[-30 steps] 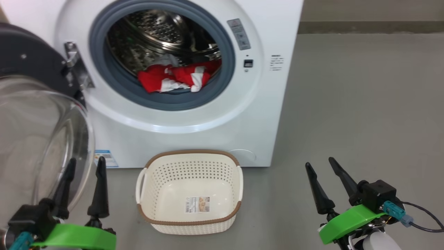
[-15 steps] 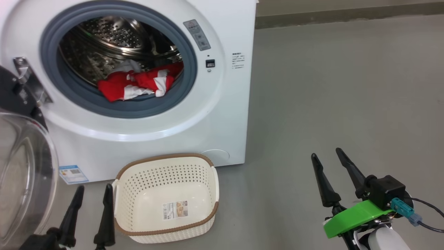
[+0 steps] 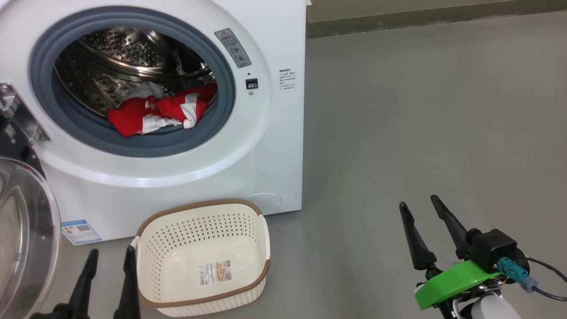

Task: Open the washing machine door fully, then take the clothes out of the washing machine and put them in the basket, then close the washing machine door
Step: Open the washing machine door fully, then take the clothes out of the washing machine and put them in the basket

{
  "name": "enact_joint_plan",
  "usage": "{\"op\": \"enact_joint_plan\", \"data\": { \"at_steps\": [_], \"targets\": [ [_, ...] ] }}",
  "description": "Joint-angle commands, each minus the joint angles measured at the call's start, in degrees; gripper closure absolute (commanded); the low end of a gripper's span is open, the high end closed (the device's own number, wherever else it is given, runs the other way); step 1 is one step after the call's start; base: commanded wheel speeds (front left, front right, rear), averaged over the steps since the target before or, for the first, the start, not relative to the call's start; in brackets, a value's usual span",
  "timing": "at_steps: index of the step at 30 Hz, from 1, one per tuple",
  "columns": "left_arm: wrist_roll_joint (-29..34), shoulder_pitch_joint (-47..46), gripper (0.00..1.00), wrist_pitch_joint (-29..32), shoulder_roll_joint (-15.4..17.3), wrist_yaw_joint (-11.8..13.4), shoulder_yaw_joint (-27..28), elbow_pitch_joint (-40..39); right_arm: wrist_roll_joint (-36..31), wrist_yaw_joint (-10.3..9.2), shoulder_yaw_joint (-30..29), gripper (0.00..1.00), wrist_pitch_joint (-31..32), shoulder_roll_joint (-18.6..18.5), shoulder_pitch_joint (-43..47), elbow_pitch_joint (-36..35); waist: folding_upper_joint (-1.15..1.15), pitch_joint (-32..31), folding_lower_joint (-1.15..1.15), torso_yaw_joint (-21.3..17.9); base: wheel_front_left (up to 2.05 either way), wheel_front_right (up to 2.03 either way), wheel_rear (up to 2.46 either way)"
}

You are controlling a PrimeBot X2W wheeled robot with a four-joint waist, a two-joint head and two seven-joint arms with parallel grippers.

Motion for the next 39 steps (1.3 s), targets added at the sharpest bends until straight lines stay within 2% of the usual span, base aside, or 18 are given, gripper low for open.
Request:
{"op": "enact_joint_plan", "data": {
  "at_steps": [1, 17, 27, 39],
  "targets": [
    [1.20, -0.40, 0.00, -0.69, 0.10, -0.81, 2.46, -1.04, -0.76, 0.39, 1.06, 0.00, -0.52, 0.02, -0.87, -1.15, 0.00, 0.01, 0.00, 0.03, 0.00, 0.00, 0.00],
    [3.13, -0.90, 0.00, -0.70, -2.00, -2.85, 3.98, 0.49, -1.02, 0.39, 1.14, 0.00, -0.52, -0.01, -1.09, -0.56, 0.00, 0.32, 0.00, 0.25, 0.00, 0.00, 0.00],
    [5.05, -1.30, 0.00, -0.70, -2.55, -2.33, 5.33, 1.62, -0.38, 0.39, 1.51, 0.00, -0.52, -0.09, -1.22, 0.14, 0.00, 0.38, 0.00, 0.39, 0.06, -0.06, 0.00],
    [5.86, -2.93, 0.00, -0.70, -2.77, -2.22, 5.60, 3.86, 0.00, 0.39, 1.88, 0.00, -0.52, -0.35, -1.36, 0.60, 0.00, 0.38, 0.00, 0.91, 1.20, -1.20, 0.00]
  ]
}}
